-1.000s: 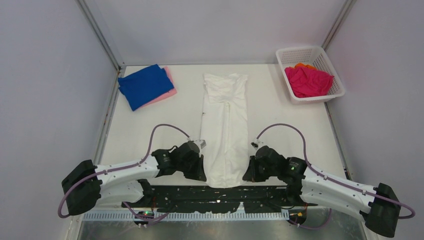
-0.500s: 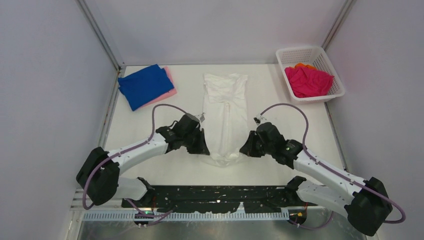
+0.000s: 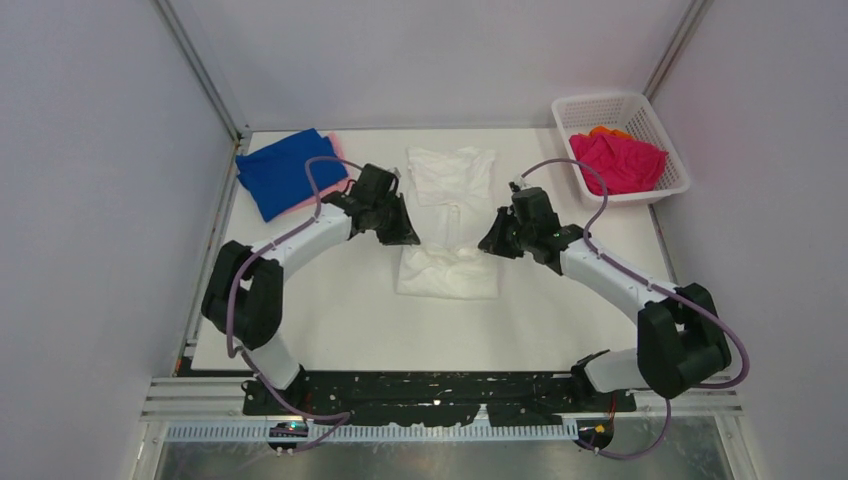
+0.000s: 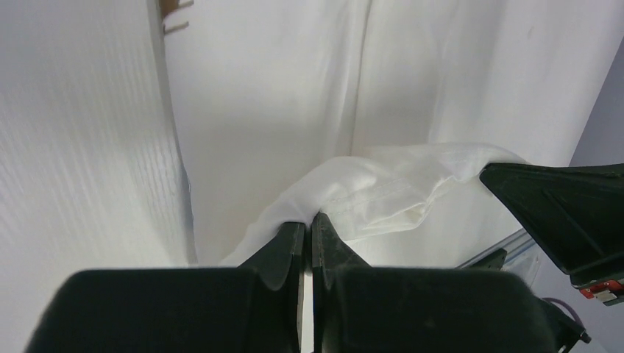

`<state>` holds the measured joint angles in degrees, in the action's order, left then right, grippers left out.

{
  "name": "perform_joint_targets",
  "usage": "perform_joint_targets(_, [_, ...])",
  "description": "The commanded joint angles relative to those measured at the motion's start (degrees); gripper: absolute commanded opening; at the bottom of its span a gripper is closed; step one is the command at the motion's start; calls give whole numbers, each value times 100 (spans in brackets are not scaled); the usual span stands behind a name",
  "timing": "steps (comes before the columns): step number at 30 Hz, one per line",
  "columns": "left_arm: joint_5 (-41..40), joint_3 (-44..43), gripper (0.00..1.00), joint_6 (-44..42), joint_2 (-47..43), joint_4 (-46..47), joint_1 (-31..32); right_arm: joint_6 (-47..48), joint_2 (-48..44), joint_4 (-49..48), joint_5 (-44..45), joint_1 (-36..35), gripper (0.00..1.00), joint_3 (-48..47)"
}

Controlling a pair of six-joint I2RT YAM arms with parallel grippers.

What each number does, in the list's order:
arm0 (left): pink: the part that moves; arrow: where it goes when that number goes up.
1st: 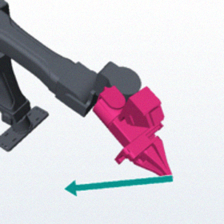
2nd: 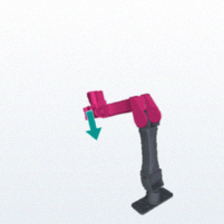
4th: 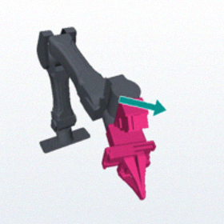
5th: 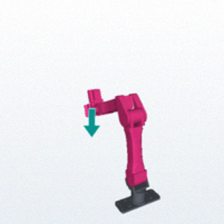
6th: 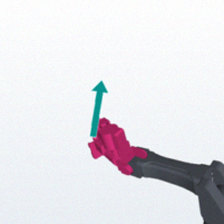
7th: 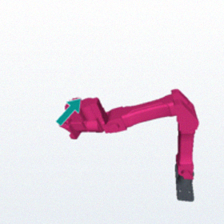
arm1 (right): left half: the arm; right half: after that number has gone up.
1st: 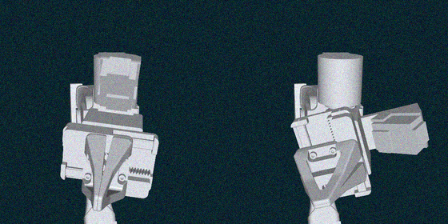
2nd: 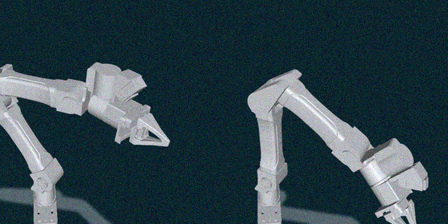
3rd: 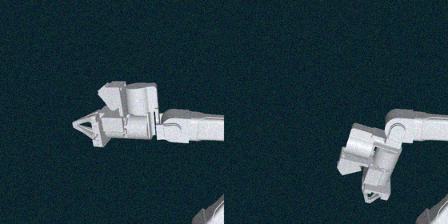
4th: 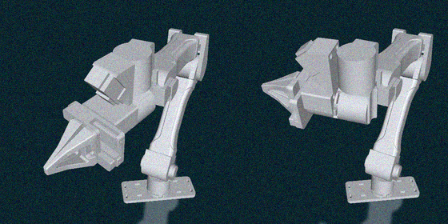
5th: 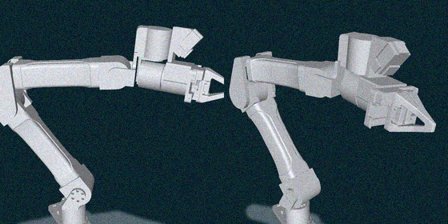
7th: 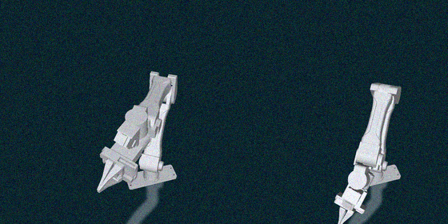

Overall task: Fold and stack the t-shirts
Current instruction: Fold the folded rectangular tshirt in 1/3 of the way

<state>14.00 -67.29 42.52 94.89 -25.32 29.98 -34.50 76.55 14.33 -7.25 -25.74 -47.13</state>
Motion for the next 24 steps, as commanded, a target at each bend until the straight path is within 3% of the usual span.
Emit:
perform_joint_targets(1, [-18, -896, 0, -330, 529, -309, -193, 273, 480, -411, -160, 287, 5, -624])
perform_joint_targets(6, [-26, -1494, 1, -400, 1083, -454, -399, 351, 1104, -586, -455, 550, 5, -1042])
perform_joint_targets(17, [273, -2648, 13, -539, 2190, -637, -648, 277, 2223, -778, -631, 919, 8, -1787])
perform_joint_targets(20, [279, -2935, 24, -510, 2455, -638, -716, 208, 2513, -838, -597, 995, 11, -1968])
perform_joint_targets(22, [260, -3167, 40, -483, 2618, -621, -778, 129, 2699, -878, -573, 1084, 20, -2140])
perform_joint_targets(24, [296, -3463, 55, -485, 2726, -591, -856, 18, 2855, -1037, -508, 1192, 39, -2332])
